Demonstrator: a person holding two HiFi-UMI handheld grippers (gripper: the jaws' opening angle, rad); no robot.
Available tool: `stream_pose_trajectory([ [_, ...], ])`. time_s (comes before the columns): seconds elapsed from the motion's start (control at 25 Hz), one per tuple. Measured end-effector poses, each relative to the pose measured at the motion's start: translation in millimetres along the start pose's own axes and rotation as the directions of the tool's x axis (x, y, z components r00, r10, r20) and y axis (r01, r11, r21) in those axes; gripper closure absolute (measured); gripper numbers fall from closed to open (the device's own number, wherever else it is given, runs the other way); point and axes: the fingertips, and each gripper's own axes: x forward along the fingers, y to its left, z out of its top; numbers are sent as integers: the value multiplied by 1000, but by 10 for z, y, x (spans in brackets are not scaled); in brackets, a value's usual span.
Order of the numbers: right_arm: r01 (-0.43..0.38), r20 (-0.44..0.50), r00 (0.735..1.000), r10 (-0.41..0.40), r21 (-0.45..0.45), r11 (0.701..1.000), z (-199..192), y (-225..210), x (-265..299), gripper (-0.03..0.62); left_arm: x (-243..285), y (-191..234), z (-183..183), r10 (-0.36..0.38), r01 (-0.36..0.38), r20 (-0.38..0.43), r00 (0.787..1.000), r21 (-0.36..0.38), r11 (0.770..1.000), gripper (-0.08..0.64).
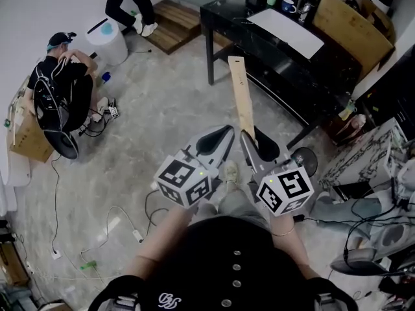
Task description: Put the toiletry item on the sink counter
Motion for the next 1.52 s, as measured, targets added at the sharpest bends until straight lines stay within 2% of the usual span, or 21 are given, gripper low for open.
stream_pose_trajectory([
  [0.32,-10,-4,1000,10,-13,1000,97,-592,622,505,644,596,227,13,-13,32,999,-8,1000,543],
  [0.6,-25,0,1000,25,-15,1000,416,-1258,1249,505,1426,1024,501,0,1,34,999,-12,1000,543],
  [1.0,-59,1,998,59,-30,998,616,-2017,1921,505,2255,1607,692,41,-40,53,998,-8,999,543],
  [1.52,-47,-43,998,48,10,999,550,-2497,2452,505,2834,2114,715,54,-52,35,998,-55,997,543],
])
